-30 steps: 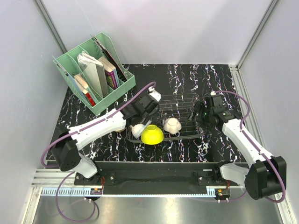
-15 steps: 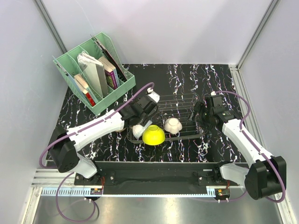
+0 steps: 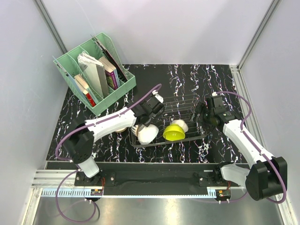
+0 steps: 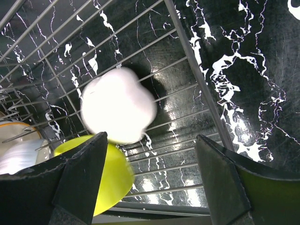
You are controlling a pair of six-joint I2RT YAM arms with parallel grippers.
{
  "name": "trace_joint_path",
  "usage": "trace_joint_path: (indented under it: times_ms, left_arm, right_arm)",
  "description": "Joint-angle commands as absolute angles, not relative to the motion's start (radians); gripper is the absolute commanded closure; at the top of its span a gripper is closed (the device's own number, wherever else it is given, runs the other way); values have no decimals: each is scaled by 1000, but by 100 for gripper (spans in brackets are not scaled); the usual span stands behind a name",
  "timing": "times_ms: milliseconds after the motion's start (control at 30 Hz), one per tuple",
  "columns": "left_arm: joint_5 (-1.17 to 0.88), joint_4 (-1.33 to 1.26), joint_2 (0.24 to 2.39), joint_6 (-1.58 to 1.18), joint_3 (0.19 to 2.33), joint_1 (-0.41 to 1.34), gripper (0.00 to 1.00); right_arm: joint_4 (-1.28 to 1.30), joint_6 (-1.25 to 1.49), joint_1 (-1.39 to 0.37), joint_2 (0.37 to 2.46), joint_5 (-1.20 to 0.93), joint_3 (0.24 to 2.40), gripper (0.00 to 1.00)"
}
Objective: Unload the bowls from the dish rack
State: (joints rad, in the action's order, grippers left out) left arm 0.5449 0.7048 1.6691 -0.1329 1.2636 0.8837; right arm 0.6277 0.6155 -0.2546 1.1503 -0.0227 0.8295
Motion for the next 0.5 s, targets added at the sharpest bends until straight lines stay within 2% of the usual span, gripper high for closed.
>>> trace_joint_path:
  times_ms: [0,67,167,233,300,333,400,433,467]
  left_arm:
    - [515,812,1690,-137,1236,891,38]
    - [526,811,1690,-129,1239,891,40]
    - [546,815,1698,-118,1249,890,48]
    - [552,816,1704,-115,1258,890,63]
    - [561,821,1707,-121,1266,890,68]
    - [564,824,1709,-123,1272,891,76]
    - [572,825,1712,-124,1276,891,81]
    - [577,825,1713,-123,1281,891,86]
    - [583,825,1712,-124,1282,891,87]
  right_arm:
    - [669,597,-245,1141,48,815,17]
    - [667,600,-245,1146,45,815,16]
    - [669,603,-245,1143,44,813,17]
    - [669,603,-245,1135,48,811,16]
    - [667,607,-245,1134,46,808,16]
    - [667,607,-245,1132,46,807,16]
    - [667,611,-245,1135,45,805,16]
    - [666,612,-245,1137,44,804,17]
    - [666,617,-245,1137,40,801,17]
